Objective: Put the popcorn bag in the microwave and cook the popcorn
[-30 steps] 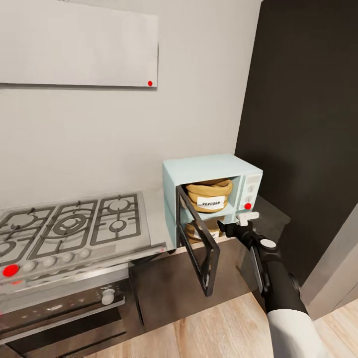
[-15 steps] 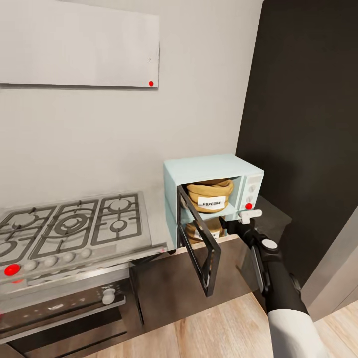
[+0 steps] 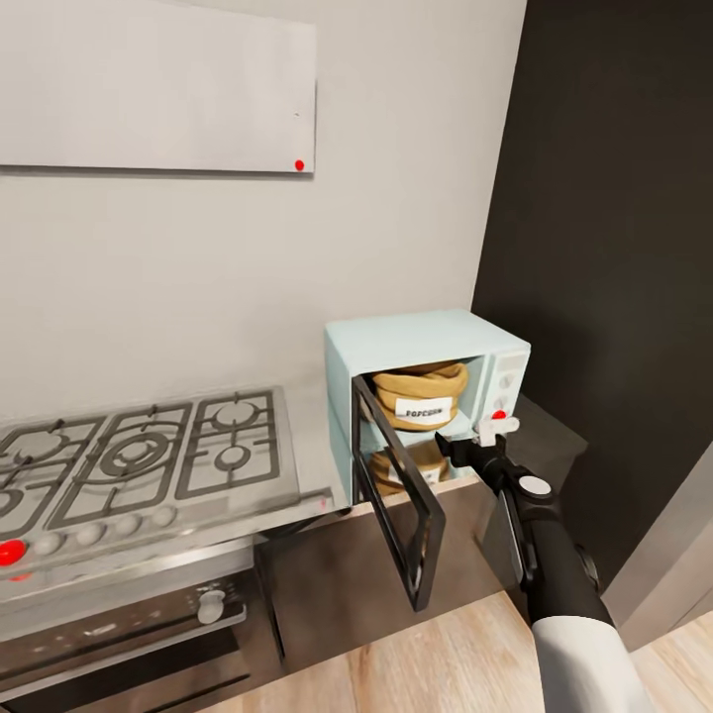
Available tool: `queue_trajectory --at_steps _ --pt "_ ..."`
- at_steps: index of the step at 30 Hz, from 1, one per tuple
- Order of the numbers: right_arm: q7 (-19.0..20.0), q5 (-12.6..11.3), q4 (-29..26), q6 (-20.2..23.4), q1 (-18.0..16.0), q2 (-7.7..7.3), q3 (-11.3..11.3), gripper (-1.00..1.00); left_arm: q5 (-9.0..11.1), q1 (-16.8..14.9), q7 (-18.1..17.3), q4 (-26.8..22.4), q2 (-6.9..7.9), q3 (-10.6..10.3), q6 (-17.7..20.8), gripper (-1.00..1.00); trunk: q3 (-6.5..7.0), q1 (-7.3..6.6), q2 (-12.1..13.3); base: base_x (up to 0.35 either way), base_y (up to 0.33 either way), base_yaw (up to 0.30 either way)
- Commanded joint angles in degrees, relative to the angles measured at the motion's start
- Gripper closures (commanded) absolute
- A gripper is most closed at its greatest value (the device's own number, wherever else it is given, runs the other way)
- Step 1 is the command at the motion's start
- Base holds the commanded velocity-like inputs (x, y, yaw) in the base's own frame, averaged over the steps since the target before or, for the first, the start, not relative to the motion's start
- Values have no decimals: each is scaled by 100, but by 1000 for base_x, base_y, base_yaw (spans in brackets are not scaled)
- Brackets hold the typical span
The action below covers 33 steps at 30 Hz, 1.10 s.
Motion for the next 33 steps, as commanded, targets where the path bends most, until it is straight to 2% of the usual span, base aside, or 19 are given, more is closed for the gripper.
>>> queue_trajectory --at_steps 1,10,16,33 --pt "64 59 -8 16 -5 9 -20 -100 17 -2 15 -1 -2 0 -14 -100 -7 2 -4 148 0 0" --pt "153 33 4 2 -5 4 -11 -100 17 -2 13 -1 -2 -1 -16 -100 -7 2 -4 147 0 0" --pt "469 1 13 -1 -5 11 -10 -100 17 -2 13 -1 -2 -4 -16 -100 -7 2 -4 123 0 0" --pt "489 -9 20 -60 -5 14 -10 -100 17 -2 14 -1 -2 -5 -15 -100 -7 2 -4 84 0 0"
